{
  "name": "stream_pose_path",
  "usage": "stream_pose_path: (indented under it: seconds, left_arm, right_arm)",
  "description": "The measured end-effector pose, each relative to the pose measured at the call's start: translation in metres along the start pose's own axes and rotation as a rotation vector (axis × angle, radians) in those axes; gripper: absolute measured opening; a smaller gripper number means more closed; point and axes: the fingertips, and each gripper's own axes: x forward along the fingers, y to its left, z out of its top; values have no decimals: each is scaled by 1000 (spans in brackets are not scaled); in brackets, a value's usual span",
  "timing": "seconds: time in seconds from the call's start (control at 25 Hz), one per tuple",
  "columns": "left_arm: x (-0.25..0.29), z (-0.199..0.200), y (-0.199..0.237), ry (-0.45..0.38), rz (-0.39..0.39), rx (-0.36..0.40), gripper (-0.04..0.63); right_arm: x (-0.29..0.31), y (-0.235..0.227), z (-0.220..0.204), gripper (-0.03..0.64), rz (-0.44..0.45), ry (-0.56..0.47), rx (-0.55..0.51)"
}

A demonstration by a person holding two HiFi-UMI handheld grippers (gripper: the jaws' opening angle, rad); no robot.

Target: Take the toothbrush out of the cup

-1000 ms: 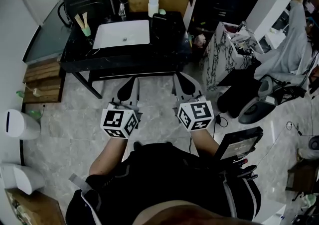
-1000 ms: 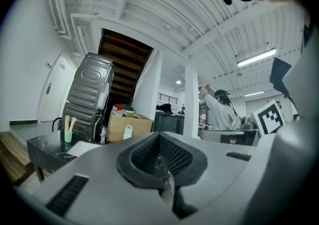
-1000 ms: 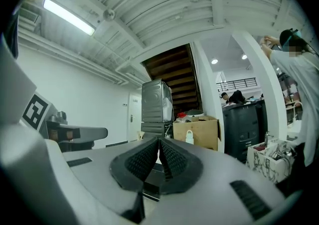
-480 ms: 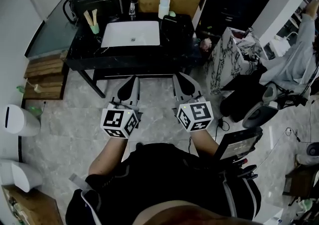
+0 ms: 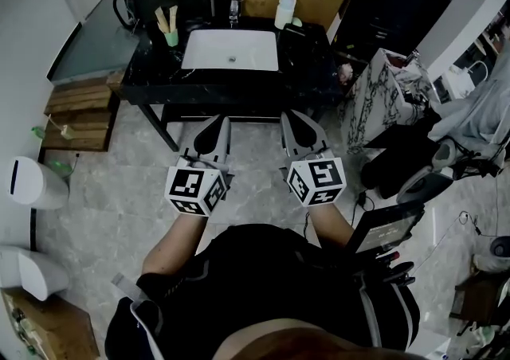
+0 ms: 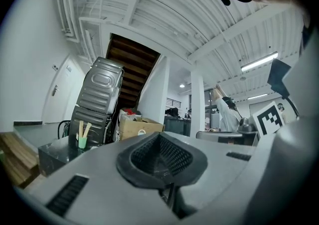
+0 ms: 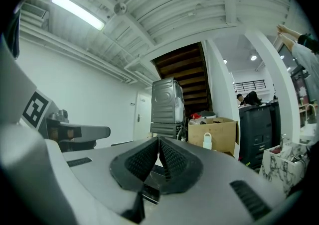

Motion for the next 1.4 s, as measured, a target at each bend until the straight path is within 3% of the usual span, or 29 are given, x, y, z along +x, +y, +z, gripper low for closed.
stream_pose_path:
  seconds: [0.84, 1.4]
  left_arm:
    - [-28, 2, 74, -6, 57, -12, 5]
    - [33, 9, 156, 9, 113, -13, 5]
  right_arm:
    - [61, 71, -9, 25, 88, 10, -13]
    - [173, 66, -6, 25, 175, -25, 19]
